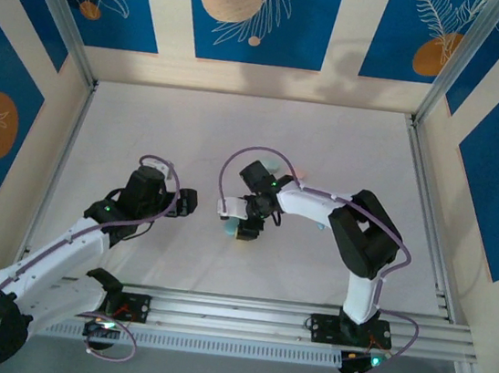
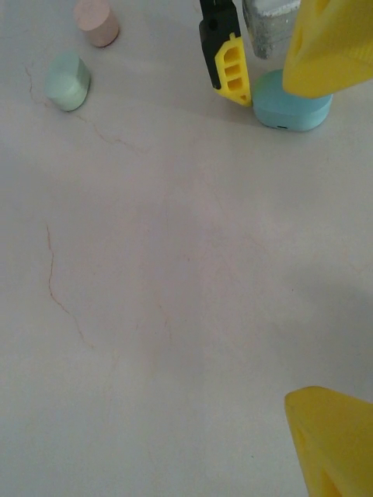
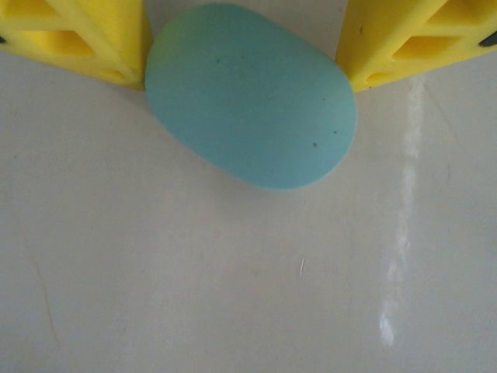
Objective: Insert the wireless bluetooth earbuds into the charging case
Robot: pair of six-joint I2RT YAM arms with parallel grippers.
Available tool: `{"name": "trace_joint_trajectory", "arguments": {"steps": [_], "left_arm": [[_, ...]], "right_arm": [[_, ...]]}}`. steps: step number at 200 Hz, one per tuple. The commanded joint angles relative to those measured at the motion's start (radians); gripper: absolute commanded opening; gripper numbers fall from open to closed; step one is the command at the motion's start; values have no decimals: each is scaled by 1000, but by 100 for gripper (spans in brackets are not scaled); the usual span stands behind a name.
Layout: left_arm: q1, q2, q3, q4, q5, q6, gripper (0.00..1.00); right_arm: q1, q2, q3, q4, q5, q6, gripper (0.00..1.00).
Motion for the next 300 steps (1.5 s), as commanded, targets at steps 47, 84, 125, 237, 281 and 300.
{"name": "trace_joint_trajectory", "arguments": {"steps": [47, 84, 125, 237, 281, 300], "left_arm": [[16, -6, 9, -2, 7, -14, 95], [18, -9, 10, -8, 4, -16, 95], [19, -13, 6, -8, 2, -13, 95], [22, 20, 14, 20, 27, -21, 95], [28, 23, 11, 58, 62, -27, 96], [33, 14, 6, 101, 103, -18, 96]], "right_arm": [[4, 60, 65, 17, -87, -5, 63], [-8, 79, 99, -58, -161, -44, 62], [-33, 51, 50, -102, -170, -57, 59], [-18, 38, -5, 20, -128, 1, 50], [-20, -3, -36, 80, -142, 52, 41], [-31, -59, -41, 77, -168, 98, 38]]}}
